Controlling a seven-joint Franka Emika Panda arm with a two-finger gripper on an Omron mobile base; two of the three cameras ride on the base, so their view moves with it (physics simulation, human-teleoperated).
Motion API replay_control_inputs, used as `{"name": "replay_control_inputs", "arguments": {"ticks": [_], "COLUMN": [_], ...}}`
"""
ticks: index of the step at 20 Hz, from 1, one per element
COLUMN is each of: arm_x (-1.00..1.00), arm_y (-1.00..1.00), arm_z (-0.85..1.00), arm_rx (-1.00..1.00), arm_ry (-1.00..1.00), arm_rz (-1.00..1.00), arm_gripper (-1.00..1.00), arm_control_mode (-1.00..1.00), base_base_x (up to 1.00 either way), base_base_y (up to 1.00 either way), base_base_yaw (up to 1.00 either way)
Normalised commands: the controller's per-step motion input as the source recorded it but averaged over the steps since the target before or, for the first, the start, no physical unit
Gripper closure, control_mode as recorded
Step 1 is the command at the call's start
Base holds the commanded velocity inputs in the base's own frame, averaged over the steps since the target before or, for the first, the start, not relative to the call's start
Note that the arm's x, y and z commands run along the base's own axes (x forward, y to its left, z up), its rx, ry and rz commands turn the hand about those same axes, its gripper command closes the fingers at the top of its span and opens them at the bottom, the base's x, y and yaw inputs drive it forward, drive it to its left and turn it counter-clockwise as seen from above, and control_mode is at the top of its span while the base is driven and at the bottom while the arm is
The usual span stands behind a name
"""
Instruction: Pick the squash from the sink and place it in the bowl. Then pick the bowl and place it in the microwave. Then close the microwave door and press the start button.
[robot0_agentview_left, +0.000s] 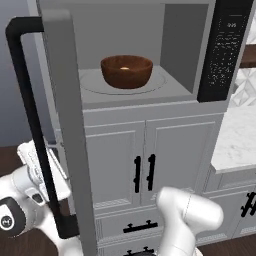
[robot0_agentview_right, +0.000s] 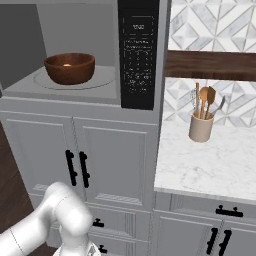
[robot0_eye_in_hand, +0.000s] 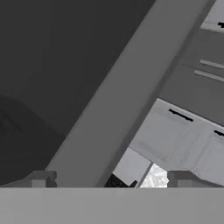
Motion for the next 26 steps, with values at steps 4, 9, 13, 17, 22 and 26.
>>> {"name": "replay_control_inputs", "arguments": {"ticks": [4, 9, 13, 17, 22, 26], "arm_x": [-0.06, 0.00, 0.00, 0.02, 0.25, 0.46], "arm_y": [-0.77, -0.90, -0.90, -0.89, -0.72, -0.53], "arm_z": [0.00, 0.00, 0.00, 0.00, 0.00, 0.00], "arm_rx": [0.39, 0.40, 0.35, 0.31, 0.25, 0.21], "arm_ry": [-0.15, -0.12, -0.06, -0.03, 0.00, 0.00], "arm_rz": [0.26, 0.35, 0.37, 0.40, 0.43, 0.42], "arm_gripper": [-1.00, -1.00, -1.00, -1.00, -1.00, -1.00], "arm_control_mode": [-1.00, -1.00, -1.00, -1.00, -1.00, -1.00], "base_base_x": [0.00, 0.00, 0.00, 0.00, 0.00, 0.00], "base_base_y": [0.00, 0.00, 0.00, 0.00, 0.00, 0.00], "base_base_yaw": [0.00, 0.00, 0.00, 0.00, 0.00, 0.00]}}
